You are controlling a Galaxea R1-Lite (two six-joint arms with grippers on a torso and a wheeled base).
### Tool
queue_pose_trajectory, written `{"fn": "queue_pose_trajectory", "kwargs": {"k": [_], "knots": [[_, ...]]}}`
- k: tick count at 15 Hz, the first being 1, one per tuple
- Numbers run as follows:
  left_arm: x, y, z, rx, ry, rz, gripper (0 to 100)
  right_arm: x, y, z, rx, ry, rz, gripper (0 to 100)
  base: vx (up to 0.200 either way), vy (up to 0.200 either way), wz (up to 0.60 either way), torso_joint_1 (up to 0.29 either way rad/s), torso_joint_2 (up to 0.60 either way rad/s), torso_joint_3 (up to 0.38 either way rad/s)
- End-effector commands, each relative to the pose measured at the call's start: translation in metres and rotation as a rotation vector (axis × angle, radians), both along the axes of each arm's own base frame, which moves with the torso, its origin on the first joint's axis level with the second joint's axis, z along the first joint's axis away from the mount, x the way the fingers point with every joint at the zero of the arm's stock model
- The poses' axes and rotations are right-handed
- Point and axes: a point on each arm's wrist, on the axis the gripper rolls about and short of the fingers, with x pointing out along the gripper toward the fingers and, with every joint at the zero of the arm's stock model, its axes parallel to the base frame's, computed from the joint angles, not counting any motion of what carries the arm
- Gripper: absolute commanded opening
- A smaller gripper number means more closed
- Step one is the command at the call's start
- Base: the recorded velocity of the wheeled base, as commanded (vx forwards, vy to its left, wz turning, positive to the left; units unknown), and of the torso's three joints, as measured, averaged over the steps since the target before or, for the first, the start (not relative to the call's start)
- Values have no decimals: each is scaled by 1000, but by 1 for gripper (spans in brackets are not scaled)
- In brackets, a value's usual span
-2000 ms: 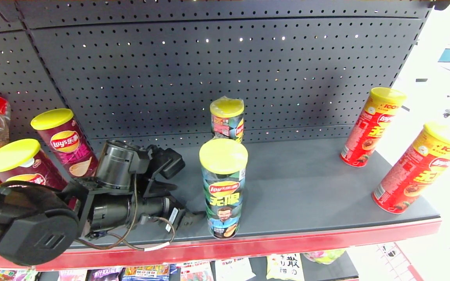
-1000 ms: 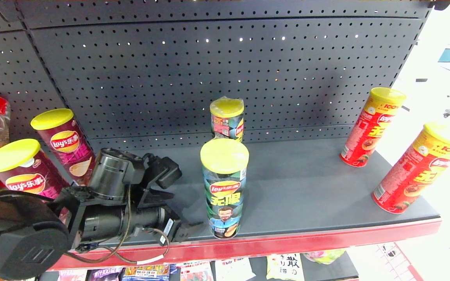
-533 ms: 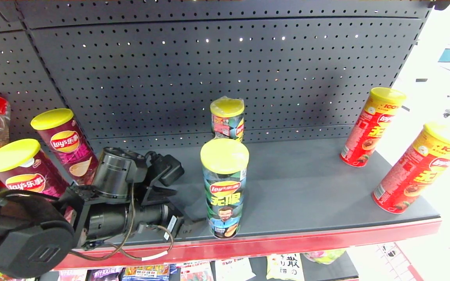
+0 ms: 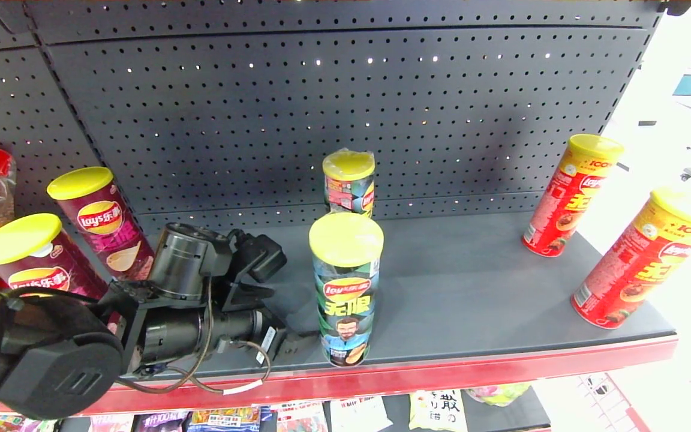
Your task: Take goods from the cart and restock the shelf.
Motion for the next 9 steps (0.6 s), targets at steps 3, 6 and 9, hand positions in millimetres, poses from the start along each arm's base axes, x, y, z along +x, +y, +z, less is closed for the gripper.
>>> {"fn": "queue_pose_trajectory", "kwargs": {"k": [3,6,9], "knots": [[-3,2,1,-1,1,0,100,0,0,-1,-2,3,1,100,0,0,0,0,0,0],[-26,16,17,-30,-43,11,100,1,1,-6,-10,19,1,100,0,0,0,0,0,0],[-58,39,64,-98,-189,50,100,-7,-3,-33,-19,34,7,100,0,0,0,0,0,0]]}}
